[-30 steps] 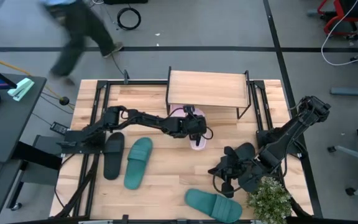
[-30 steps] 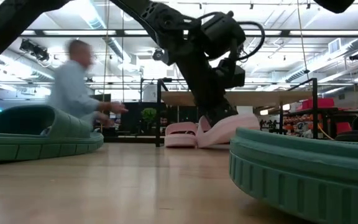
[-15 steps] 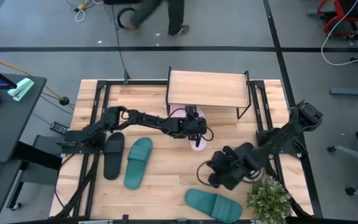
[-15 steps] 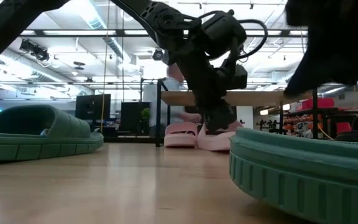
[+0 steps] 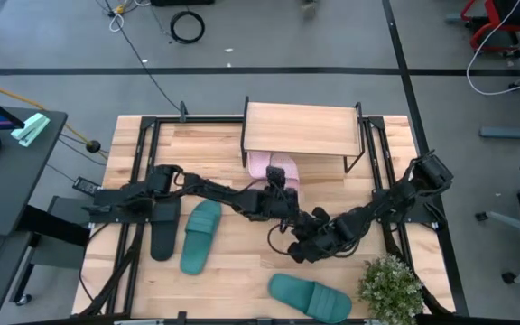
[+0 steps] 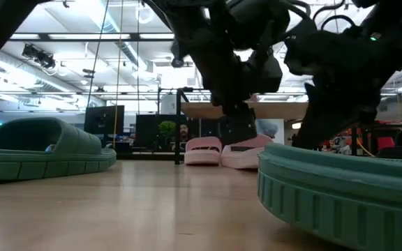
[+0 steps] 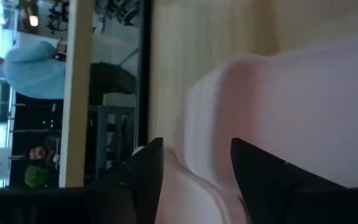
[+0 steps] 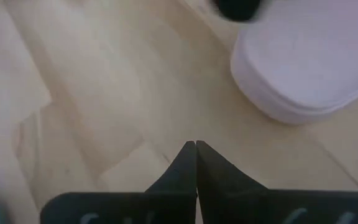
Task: Pick and place slides into the shelf
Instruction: Put the pink slide under the shelf
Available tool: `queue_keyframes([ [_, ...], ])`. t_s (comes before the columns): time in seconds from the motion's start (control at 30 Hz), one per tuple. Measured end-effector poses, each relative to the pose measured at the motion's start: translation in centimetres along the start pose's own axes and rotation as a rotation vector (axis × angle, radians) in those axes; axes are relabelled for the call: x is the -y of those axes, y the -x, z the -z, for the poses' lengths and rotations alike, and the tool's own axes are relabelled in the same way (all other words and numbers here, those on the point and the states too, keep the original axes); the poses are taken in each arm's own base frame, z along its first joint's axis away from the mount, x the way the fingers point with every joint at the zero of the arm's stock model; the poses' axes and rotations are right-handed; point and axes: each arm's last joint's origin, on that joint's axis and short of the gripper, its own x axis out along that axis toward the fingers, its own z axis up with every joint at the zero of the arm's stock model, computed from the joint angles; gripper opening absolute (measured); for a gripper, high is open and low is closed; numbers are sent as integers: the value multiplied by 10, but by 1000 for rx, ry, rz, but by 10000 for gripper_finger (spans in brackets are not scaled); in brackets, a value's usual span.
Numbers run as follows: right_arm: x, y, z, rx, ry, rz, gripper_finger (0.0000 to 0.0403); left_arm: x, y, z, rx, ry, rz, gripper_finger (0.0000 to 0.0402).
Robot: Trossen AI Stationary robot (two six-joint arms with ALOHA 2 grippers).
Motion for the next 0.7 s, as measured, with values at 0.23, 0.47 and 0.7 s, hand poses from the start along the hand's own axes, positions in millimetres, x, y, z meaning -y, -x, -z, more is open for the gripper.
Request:
queue_keyframes([
  [0.23, 1, -1, 0, 4, -1, 9, 0, -8, 48, 20, -107, 90, 46, 170],
  [0.47, 0, 0, -2, 25, -12, 7, 0, -56, 115, 60, -276, 364, 25, 147],
  [0.7, 7, -6, -13, 38, -47, 36, 0, -94, 179, 83, -225, 645, 18, 131],
])
